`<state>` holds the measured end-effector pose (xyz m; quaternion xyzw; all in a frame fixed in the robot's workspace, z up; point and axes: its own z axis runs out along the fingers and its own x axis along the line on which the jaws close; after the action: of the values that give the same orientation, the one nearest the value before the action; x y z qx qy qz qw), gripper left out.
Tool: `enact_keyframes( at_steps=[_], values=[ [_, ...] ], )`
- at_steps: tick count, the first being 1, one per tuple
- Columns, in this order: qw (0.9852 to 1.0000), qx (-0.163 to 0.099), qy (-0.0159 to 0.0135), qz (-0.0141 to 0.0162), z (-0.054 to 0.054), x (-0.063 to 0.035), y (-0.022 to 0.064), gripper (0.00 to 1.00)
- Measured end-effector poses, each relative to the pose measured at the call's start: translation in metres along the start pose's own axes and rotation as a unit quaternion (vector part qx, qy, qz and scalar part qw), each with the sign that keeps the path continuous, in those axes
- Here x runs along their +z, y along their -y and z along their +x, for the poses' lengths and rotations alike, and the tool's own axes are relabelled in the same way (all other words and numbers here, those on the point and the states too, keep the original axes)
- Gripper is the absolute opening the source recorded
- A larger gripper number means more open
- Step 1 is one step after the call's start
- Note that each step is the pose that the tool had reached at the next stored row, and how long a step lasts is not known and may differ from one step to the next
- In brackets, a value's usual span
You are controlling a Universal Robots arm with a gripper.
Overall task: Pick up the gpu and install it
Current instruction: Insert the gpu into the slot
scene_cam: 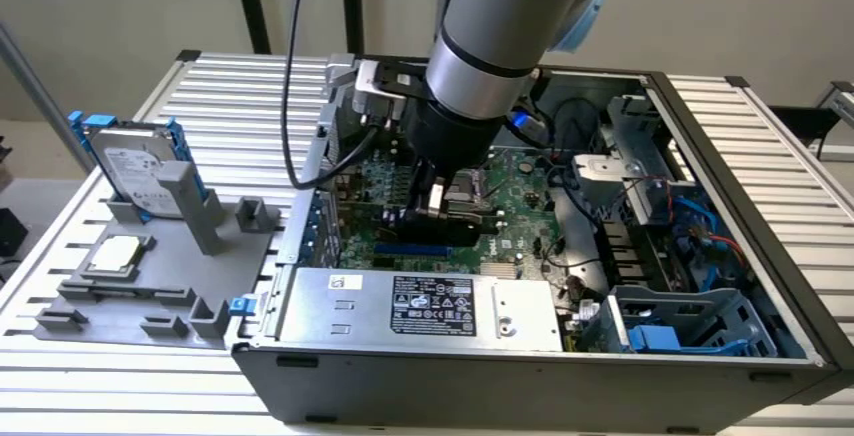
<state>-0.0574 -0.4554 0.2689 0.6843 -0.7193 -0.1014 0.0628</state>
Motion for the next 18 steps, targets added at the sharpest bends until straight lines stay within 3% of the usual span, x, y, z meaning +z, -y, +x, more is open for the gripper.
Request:
enact_keyframes(
  at_steps=[6,12,18],
  values=[
    [1.0,0.002,-0.0031,-0.0007,-0.0012,0.0023,-0.0001,0.26],
    [0.9999,0.005,-0.01,-0.0005,-0.0035,0.0046,-0.0003,0.26],
    [0.9999,0.005,-0.0105,-0.0005,-0.0038,0.0063,-0.0002,0.26]
  ],
)
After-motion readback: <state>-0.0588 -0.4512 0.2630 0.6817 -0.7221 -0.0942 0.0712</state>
